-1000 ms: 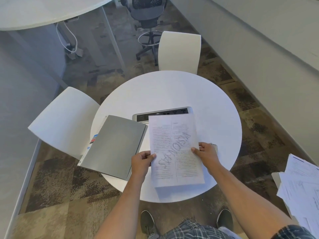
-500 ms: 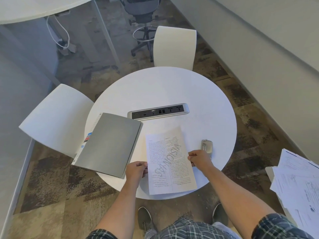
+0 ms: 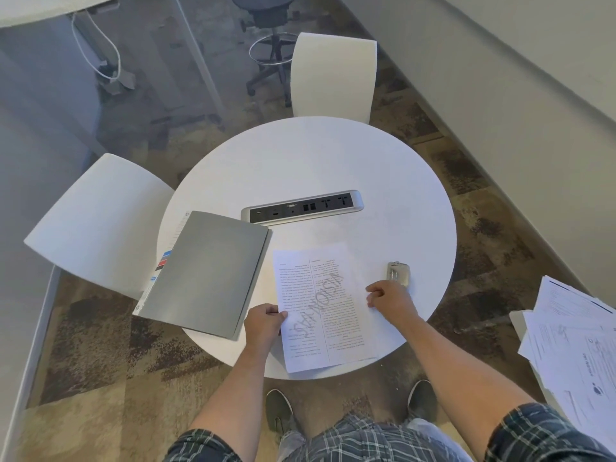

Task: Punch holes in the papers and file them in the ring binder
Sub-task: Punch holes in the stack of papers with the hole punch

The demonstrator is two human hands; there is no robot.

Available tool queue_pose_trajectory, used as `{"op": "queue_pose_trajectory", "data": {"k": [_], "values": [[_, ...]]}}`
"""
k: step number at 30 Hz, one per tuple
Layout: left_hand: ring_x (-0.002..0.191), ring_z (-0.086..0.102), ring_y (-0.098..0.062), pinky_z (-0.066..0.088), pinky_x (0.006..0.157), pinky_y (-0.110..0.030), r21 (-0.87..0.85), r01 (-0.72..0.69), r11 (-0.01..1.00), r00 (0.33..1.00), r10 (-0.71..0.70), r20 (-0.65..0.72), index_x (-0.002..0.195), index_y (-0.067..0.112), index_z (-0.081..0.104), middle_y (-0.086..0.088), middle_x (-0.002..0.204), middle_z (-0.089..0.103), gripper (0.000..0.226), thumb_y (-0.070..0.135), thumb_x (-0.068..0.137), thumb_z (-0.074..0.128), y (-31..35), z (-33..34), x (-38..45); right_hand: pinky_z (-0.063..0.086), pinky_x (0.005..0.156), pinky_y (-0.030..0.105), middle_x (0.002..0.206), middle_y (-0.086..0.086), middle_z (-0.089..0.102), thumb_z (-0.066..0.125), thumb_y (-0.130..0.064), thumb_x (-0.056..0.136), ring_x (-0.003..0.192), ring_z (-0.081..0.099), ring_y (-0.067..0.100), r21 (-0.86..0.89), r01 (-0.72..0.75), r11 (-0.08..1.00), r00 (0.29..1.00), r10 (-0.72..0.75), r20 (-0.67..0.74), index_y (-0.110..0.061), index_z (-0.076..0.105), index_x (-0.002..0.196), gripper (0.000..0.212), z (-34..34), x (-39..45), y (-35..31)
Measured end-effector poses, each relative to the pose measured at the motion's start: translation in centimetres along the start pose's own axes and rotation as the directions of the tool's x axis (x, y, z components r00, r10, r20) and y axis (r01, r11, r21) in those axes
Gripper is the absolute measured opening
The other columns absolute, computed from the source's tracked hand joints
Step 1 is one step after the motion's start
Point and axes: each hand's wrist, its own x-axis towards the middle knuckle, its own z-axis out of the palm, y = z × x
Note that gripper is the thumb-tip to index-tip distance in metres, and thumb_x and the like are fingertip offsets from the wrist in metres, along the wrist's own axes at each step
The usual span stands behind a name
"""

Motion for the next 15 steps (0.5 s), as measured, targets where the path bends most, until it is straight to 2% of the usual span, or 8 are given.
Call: {"op": "queue_pose_trajectory", "data": {"k": [3,5,6,8,10,12,15], "values": [[0.09,0.074,-0.033,0.062,0.087,-0.051,0.036,0.004,0.999,1.0,-0.004,-0.013,0.089,0.006,0.075,-0.011,0.09,0.077,0.006,0.011,0.091,0.076,-0.4,0.1,-0.1,0.054,0.064,0.026,0.092,-0.002,0.071,0.061,-0.008,0.091,0.079,0.068,0.013,-0.07,0.025,0.997,0.965,-0.042,-0.257,-0.016,0.073,0.095,0.016,-1.8,0.2,0.7],[0.089,0.074,-0.031,0.063,0.086,-0.051,0.049,0.011,0.999,1.0,-0.011,-0.014,0.09,0.006,0.075,-0.009,0.09,0.077,0.005,0.011,0.091,0.076,-0.8,0.2,-0.2,0.049,0.061,0.025,0.096,-0.002,0.065,0.062,-0.013,0.092,0.078,0.064,0.013,-0.116,0.023,0.993,0.912,-0.068,-0.405,-0.014,0.07,0.102,0.012,-2.8,0.5,1.3],[0.09,0.074,-0.031,0.063,0.085,-0.05,0.052,0.016,0.999,1.0,-0.016,-0.015,0.091,0.006,0.075,-0.009,0.091,0.077,0.005,0.012,0.091,0.076,-0.9,0.3,-0.2,0.05,0.062,0.027,0.103,0.001,0.063,0.064,-0.017,0.094,0.081,0.063,0.014,-0.104,0.011,0.995,0.896,-0.056,-0.441,-0.013,0.067,0.111,0.017,-3.1,0.6,1.5],[0.091,0.074,-0.032,0.063,0.085,-0.051,0.054,0.025,0.998,1.0,-0.024,-0.017,0.094,0.005,0.075,-0.01,0.093,0.077,0.007,0.012,0.091,0.076,-1.1,0.2,-0.2,0.054,0.074,0.033,0.12,0.007,0.062,0.068,-0.028,0.095,0.096,0.066,0.021,-0.102,-0.046,0.994,0.903,-0.002,-0.43,-0.013,0.062,0.128,0.037,-3.7,1.1,1.8],[0.092,0.074,-0.033,0.062,0.087,-0.052,0.049,0.034,0.998,0.999,-0.033,-0.021,0.094,0.004,0.075,-0.012,0.095,0.077,0.008,0.012,0.091,0.076,-1.4,0.2,0.0,0.053,0.078,0.033,0.123,0.008,0.068,0.065,-0.031,0.097,0.101,0.066,0.024,-0.136,-0.1,0.986,0.927,0.042,-0.373,-0.012,0.063,0.132,0.04,-4.0,1.5,2.1],[0.092,0.073,-0.035,0.061,0.088,-0.053,0.049,0.046,0.998,0.999,-0.044,-0.031,0.092,0.003,0.074,-0.014,0.094,0.076,0.008,0.011,0.091,0.076,-1.6,0.2,0.1,0.046,0.066,0.028,0.113,0.006,0.074,0.062,-0.029,0.098,0.088,0.065,0.021,-0.141,-0.112,0.984,0.941,0.059,-0.332,-0.012,0.07,0.124,0.031,-4.1,1.9,2.5],[0.093,0.073,-0.038,0.06,0.089,-0.054,0.039,0.059,0.998,0.998,-0.057,-0.036,0.088,0.002,0.073,-0.017,0.094,0.076,0.008,0.009,0.091,0.076,-1.9,0.5,0.1,0.042,0.06,0.026,0.099,0.005,0.076,0.061,-0.023,0.099,0.074,0.062,0.02,-0.094,-0.106,0.99,0.945,0.071,-0.319,-0.015,0.075,0.116,0.024,-3.9,2.0,2.9]]}}
